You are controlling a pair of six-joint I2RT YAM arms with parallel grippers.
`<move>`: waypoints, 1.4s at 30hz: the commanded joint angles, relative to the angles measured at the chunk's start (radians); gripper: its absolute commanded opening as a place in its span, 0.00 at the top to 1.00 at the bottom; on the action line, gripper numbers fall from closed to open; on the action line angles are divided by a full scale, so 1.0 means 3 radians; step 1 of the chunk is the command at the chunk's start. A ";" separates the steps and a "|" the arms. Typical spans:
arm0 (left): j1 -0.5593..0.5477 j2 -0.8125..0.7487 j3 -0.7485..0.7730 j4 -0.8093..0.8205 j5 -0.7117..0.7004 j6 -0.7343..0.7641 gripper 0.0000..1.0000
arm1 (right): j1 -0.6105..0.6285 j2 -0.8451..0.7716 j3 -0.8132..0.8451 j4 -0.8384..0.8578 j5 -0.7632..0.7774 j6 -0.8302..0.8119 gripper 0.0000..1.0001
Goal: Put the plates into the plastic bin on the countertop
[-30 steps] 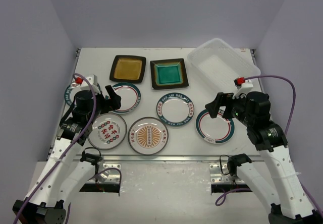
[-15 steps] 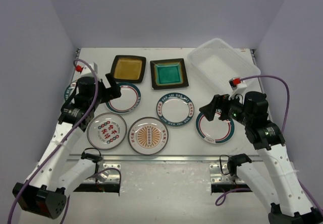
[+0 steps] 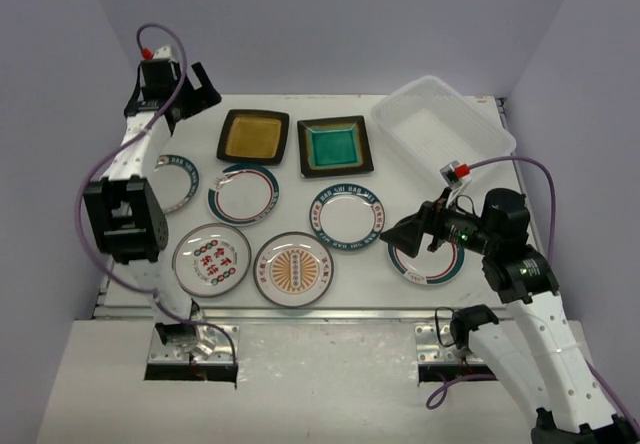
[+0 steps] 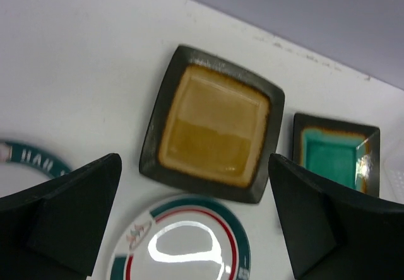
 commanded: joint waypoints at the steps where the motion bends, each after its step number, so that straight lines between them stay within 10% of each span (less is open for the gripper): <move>1: 0.0259 0.0881 0.0815 -0.0194 0.1207 0.0130 0.00 | -0.0005 -0.0259 0.0005 0.0028 -0.0207 -0.0022 0.01; 25: 0.0465 0.2321 0.1474 -0.0477 0.1957 -0.0202 0.08 | 0.0003 -0.0266 -0.0074 -0.0020 -0.0225 0.0006 0.01; 42: 0.0458 0.2859 0.1776 -0.0509 0.1986 -0.0245 0.54 | 0.0003 -0.0101 -0.0258 0.0274 -0.0190 0.0092 0.01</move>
